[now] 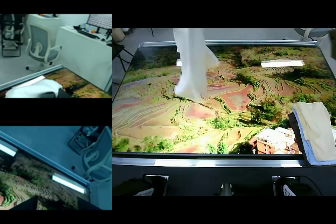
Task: Fold the shirts.
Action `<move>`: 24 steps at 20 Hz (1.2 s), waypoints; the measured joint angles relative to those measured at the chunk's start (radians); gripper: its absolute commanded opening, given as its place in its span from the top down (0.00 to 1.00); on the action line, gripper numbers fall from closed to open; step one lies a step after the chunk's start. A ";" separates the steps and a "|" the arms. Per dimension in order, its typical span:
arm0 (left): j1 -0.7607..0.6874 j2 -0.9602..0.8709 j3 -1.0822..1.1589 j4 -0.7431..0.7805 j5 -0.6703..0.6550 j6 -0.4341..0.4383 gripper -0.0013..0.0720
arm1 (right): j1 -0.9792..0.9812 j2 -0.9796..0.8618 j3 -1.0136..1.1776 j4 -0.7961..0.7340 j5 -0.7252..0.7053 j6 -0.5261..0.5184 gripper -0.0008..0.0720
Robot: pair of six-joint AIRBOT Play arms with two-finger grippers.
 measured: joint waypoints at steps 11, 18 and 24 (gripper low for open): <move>-0.364 -0.295 -0.317 0.024 -0.071 -0.032 0.02 | 0.000 0.125 0.006 -0.018 0.477 0.000 0.28; -0.257 -0.398 -0.346 -0.005 -0.338 -0.233 0.02 | 0.000 -0.132 -0.064 0.026 0.566 -0.032 0.28; -0.110 -0.201 -0.630 0.036 -0.488 -0.254 0.02 | 0.000 -0.322 -0.386 0.321 0.534 -0.116 0.22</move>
